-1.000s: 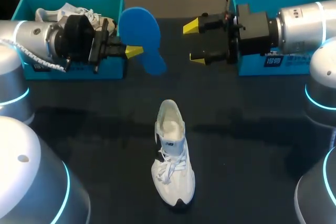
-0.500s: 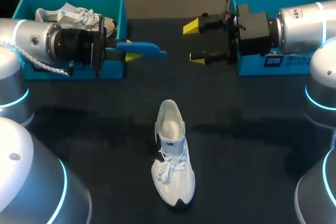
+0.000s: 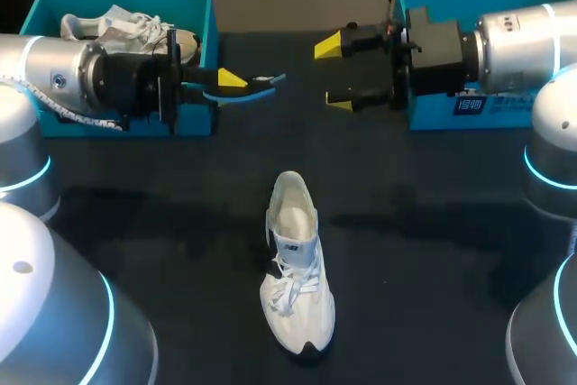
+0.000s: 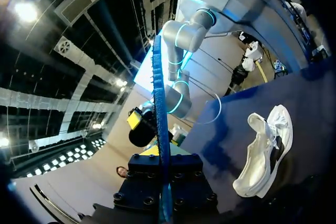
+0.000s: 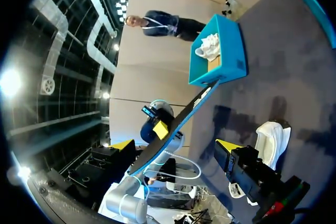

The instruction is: Take the shoe out of the shoebox, open the shoe tongue, remove and reinsert the insole, then place the shoe into the shoebox

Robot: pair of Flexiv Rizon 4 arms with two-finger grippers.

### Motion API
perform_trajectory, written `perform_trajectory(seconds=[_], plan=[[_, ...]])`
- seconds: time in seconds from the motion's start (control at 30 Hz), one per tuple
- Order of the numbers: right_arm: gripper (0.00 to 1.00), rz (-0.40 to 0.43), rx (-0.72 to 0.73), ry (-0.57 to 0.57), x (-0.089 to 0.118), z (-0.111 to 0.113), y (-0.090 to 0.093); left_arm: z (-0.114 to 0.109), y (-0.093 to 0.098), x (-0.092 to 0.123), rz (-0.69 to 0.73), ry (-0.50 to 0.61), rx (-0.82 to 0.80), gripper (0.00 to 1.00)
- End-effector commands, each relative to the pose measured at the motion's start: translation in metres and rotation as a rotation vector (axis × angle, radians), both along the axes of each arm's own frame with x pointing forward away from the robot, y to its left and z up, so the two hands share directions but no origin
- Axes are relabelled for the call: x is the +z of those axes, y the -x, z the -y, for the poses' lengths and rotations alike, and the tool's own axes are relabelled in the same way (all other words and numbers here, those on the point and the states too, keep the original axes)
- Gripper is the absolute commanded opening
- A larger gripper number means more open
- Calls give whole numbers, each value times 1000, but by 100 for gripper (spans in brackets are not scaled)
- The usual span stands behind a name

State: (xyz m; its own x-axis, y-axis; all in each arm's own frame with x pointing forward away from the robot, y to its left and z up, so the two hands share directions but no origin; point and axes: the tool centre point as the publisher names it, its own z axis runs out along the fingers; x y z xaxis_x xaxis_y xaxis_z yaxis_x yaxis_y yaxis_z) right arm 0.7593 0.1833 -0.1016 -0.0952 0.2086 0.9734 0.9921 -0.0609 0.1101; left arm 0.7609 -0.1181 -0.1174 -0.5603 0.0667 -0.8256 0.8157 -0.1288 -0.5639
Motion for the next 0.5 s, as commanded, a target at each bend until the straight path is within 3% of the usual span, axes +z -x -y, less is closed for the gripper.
perform_trajectory(seconds=[0.03, 0.27, 0.5], plan=[[100, -1, -1, 1, 0, -2, -1, 0, 1, 1, 78, 0, 7, 0], [100, -1, -1, 1, 0, -2, -1, 5, -2, 5, 301, 24, 39, 0], [100, -1, -1, 1, 0, -2, -1, 12, -7, 0, 410, 34, 53, 0]])
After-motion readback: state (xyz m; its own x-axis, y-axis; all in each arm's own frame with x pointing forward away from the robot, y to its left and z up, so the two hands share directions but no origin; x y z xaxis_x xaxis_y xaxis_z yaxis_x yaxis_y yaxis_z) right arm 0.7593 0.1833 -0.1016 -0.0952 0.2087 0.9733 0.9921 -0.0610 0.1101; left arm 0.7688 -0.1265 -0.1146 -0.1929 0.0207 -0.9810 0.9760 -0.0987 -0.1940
